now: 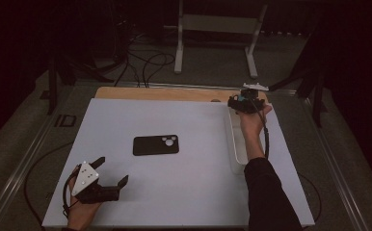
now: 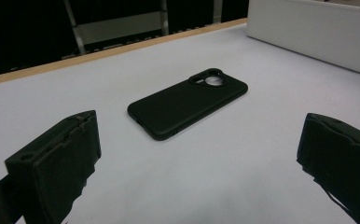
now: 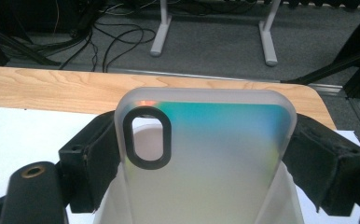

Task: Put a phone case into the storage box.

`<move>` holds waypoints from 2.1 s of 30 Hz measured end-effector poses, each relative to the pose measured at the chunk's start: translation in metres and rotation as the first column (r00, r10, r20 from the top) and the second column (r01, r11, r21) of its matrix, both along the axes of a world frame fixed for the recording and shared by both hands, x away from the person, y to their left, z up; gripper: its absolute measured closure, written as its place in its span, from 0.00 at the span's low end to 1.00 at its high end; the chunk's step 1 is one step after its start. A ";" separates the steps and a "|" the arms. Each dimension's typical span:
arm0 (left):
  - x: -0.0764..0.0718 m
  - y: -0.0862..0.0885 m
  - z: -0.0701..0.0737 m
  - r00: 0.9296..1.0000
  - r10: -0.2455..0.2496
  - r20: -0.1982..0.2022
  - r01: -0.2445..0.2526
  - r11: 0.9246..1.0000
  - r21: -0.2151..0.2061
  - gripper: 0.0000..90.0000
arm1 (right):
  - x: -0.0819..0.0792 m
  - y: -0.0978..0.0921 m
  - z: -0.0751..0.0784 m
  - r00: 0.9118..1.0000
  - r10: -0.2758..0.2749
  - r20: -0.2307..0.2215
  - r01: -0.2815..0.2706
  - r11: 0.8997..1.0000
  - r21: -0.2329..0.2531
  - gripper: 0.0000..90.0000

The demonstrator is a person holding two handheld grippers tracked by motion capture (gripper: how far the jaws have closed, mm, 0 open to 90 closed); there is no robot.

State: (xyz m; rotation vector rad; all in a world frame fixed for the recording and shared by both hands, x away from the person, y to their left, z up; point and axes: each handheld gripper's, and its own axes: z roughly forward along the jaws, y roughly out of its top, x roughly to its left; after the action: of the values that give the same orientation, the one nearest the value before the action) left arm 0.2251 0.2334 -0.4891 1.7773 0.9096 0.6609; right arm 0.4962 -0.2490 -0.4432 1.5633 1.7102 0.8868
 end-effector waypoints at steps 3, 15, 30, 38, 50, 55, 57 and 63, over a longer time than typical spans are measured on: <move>0.000 0.000 0.000 1.000 0.001 0.000 -0.001 1.000 -0.001 0.00 | 0.002 0.000 -0.001 1.000 0.008 -0.008 -0.008 1.000 0.009 0.16; 0.000 0.001 0.000 1.000 0.003 0.002 -0.003 1.000 -0.002 0.00 | 0.004 -0.001 0.000 1.000 0.007 -0.011 -0.007 1.000 0.029 0.11; 0.000 0.000 0.000 1.000 -0.004 0.001 0.004 1.000 0.003 0.00 | -0.013 -0.003 0.021 0.997 0.072 0.037 -0.074 0.996 0.053 0.11; 0.000 -0.001 0.000 1.000 -0.004 0.001 0.004 1.000 0.003 0.00 | -0.026 0.006 0.031 0.985 0.163 0.051 -0.165 0.985 0.043 0.11; 0.000 -0.001 0.000 1.000 -0.004 -0.001 0.004 1.000 0.006 0.00 | -0.056 0.024 0.033 0.958 0.280 0.064 -0.283 0.958 0.044 0.11; 0.000 -0.001 -0.001 1.000 -0.004 -0.004 0.004 1.000 0.003 0.00 | -0.068 0.030 0.036 0.944 0.324 0.062 -0.326 0.945 0.033 0.11; 0.000 -0.001 -0.001 1.000 -0.004 -0.005 0.004 1.000 0.005 0.00 | -0.074 0.031 0.037 0.938 0.342 0.062 -0.344 0.938 0.034 0.11; 0.001 -0.002 -0.001 1.000 -0.011 -0.010 0.011 1.000 0.013 0.00 | -0.095 0.034 0.038 0.916 0.395 0.075 -0.396 0.918 0.007 0.12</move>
State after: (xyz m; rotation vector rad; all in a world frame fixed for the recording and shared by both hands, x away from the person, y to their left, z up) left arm 0.2261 0.2311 -0.4906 1.7979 0.9037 0.6530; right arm 0.4010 -0.2148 -0.4055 1.1960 2.0066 1.1480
